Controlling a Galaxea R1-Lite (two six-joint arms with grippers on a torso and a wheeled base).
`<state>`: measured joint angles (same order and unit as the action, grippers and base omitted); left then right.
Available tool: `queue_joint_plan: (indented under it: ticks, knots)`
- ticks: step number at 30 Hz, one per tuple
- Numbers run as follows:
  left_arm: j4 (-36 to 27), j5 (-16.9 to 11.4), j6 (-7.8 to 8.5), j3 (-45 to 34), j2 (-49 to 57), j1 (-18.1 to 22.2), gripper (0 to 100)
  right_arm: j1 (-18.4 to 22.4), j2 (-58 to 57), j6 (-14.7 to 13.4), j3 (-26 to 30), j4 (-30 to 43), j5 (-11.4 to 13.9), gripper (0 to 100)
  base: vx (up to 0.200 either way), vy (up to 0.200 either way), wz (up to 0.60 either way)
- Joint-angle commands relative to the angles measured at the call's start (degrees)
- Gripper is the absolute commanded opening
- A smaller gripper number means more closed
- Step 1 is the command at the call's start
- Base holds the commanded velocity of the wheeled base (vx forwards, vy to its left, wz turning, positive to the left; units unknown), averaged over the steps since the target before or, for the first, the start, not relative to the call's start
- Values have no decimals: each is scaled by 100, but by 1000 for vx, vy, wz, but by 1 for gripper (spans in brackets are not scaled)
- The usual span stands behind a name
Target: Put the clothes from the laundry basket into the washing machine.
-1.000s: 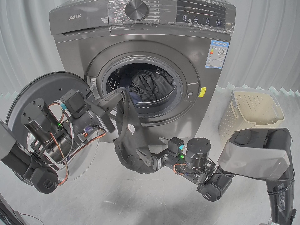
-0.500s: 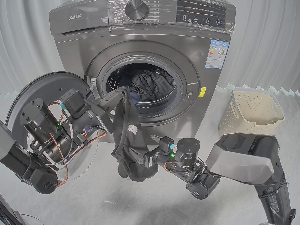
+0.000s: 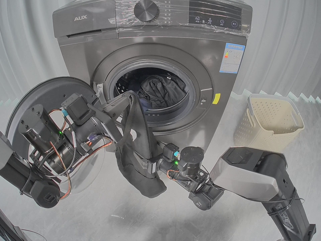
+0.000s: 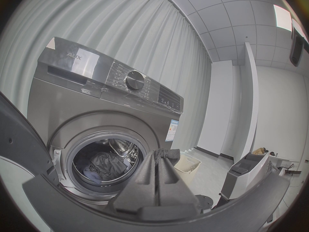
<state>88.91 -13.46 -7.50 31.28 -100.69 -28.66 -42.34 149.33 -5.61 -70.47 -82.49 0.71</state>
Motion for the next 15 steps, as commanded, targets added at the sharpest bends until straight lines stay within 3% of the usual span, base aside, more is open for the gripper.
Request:
queue_joint_plan:
  ticks: [1, 9, 15]
  knots:
    - [-5, 1, -15, 10, 50, 1, 0, 33, 113, -19, -116, -12, -9, 0, 0, 0, 0]
    - [-5, 1, -15, 27, 32, 97, 0, 182, -106, -90, -72, -153, -123, 0, 0, 0, 0]
    - [-5, 1, 38, 1, -302, 598, 0, 586, -880, -142, 420, -171, -167, 0, 0, 0, 0]
